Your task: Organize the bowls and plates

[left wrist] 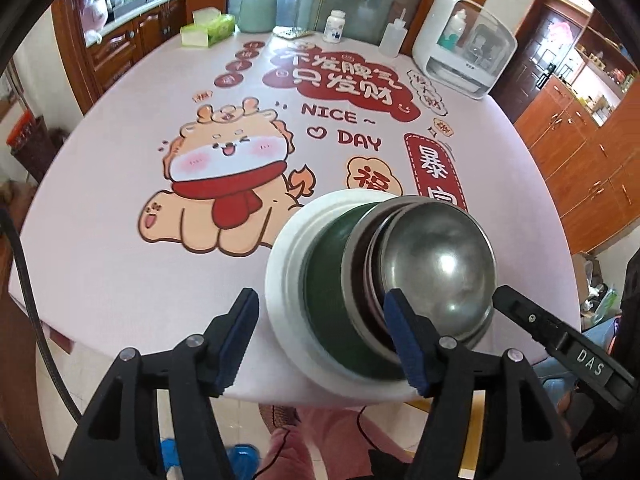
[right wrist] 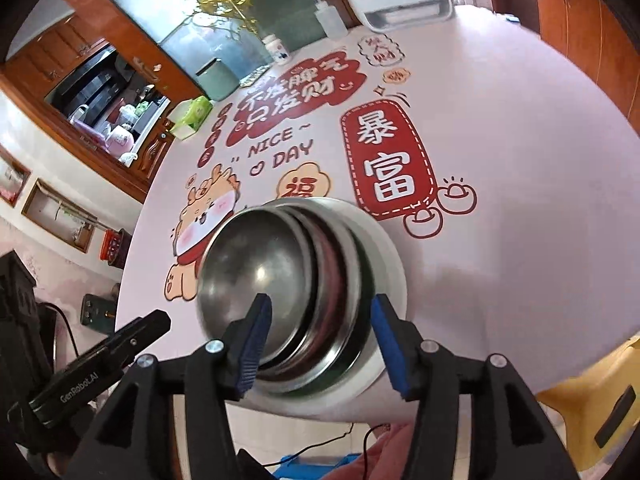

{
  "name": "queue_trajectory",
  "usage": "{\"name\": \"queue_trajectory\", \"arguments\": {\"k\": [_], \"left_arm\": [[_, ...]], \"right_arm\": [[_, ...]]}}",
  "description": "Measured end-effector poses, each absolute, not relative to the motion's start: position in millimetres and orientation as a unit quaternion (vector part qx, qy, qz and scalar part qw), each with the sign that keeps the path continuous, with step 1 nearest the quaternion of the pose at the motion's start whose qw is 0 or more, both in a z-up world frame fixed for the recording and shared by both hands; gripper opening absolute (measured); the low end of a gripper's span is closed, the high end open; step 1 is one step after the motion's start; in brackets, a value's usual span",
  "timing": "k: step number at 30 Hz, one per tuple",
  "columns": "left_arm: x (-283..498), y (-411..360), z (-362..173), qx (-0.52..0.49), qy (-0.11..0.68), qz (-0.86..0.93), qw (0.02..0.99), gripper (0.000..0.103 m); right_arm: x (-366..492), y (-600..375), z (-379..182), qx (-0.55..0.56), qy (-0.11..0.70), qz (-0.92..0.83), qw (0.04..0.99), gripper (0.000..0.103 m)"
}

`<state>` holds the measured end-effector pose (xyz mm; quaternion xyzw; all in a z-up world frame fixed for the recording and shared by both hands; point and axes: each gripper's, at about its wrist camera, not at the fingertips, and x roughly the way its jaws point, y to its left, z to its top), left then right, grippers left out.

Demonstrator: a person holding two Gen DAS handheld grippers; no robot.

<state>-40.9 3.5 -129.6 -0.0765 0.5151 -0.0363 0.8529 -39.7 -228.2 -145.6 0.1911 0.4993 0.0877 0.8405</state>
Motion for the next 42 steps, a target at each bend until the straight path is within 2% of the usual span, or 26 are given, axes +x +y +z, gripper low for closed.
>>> {"name": "queue_trajectory", "arguments": {"k": [4, 7, 10, 11, 17, 20, 26, 29, 34, 42], "left_arm": [[-60, 3, -114, -0.054, 0.502, -0.036, 0.863, 0.066], [-73, 3, -102, -0.034, 0.489, -0.030, 0.871, 0.066], [-89, 2, -87, -0.017, 0.471, -0.029, 0.882, 0.067], [-95, 1, -81, -0.012, 0.465, -0.026, 0.885, 0.070], [-116, 1, -59, 0.009, 0.441, -0.006, 0.898, 0.073], [-124, 3, -51, 0.013, 0.426, 0.002, 0.905, 0.079], [-130, 1, -37, 0.023, 0.396, 0.000, 0.918, 0.084], [-130, 0, -34, 0.023, 0.389, -0.003, 0.921, 0.092], [-127, -1, -35, 0.017, 0.391, -0.008, 0.920, 0.096], [-122, 1, -37, 0.008, 0.394, -0.010, 0.919, 0.096]], "right_arm": [[-61, -212, -132, 0.162, 0.490, 0.098, 0.851, 0.053], [-76, -204, -121, 0.156, 0.483, 0.108, 0.855, 0.057], [-95, -196, -104, 0.144, 0.466, 0.112, 0.866, 0.076], [-99, -195, -100, 0.140, 0.461, 0.113, 0.869, 0.079], [-128, -188, -75, 0.114, 0.440, 0.103, 0.885, 0.082], [-139, -187, -67, 0.106, 0.425, 0.084, 0.895, 0.086], [-144, -183, -60, 0.090, 0.416, 0.064, 0.903, 0.089], [-145, -183, -58, 0.090, 0.412, 0.059, 0.905, 0.093], [-144, -186, -55, 0.090, 0.405, 0.054, 0.908, 0.097], [-143, -186, -55, 0.088, 0.406, 0.052, 0.908, 0.101]]}}
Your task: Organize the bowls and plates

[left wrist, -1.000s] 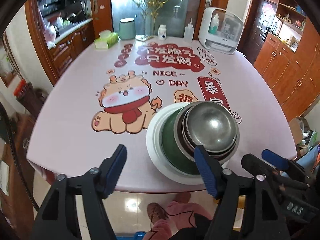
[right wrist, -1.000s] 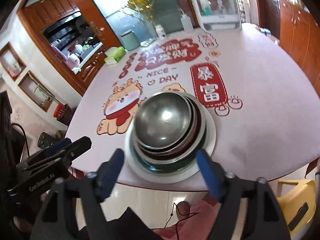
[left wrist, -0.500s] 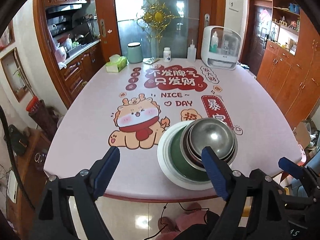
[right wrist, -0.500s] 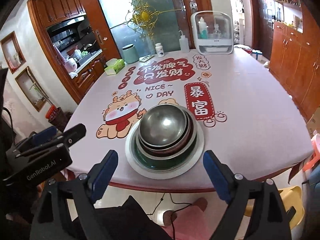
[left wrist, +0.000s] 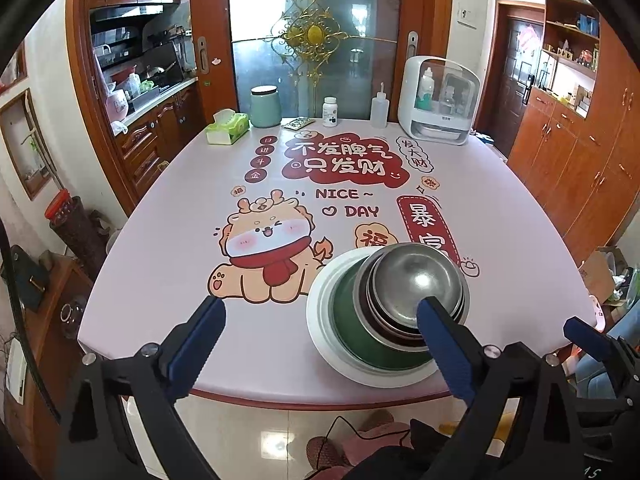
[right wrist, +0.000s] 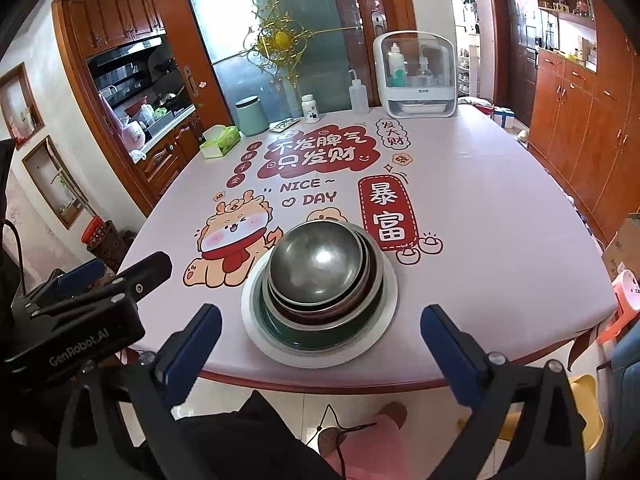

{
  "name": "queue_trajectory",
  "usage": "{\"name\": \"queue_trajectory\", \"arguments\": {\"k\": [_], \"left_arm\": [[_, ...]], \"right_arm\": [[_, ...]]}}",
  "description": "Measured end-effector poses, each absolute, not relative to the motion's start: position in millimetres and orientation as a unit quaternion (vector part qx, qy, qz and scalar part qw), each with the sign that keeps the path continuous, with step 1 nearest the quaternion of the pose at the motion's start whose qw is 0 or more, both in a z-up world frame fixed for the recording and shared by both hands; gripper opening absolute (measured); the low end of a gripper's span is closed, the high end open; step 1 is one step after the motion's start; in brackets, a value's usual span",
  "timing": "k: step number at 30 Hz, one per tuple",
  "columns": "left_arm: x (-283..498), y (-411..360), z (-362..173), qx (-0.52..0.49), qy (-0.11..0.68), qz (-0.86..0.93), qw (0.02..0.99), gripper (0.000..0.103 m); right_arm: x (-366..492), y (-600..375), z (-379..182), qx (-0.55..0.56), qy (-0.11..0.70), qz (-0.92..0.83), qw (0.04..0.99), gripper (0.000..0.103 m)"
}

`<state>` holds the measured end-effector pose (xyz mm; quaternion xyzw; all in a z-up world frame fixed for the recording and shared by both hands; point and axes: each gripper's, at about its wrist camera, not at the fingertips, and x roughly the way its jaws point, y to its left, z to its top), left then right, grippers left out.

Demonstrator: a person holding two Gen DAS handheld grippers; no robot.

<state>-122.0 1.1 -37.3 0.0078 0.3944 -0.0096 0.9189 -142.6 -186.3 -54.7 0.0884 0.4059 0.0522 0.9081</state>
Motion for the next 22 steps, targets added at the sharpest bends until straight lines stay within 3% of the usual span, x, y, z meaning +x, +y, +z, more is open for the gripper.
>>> {"name": "queue_trajectory", "arguments": {"k": [22], "left_arm": [[-118.9, 2.1, -39.0, 0.000, 0.400, -0.011, 0.917, 0.102]], "right_arm": [[-139.7, -188.2, -57.0, 0.095, 0.413, 0.052, 0.904, 0.102]]}}
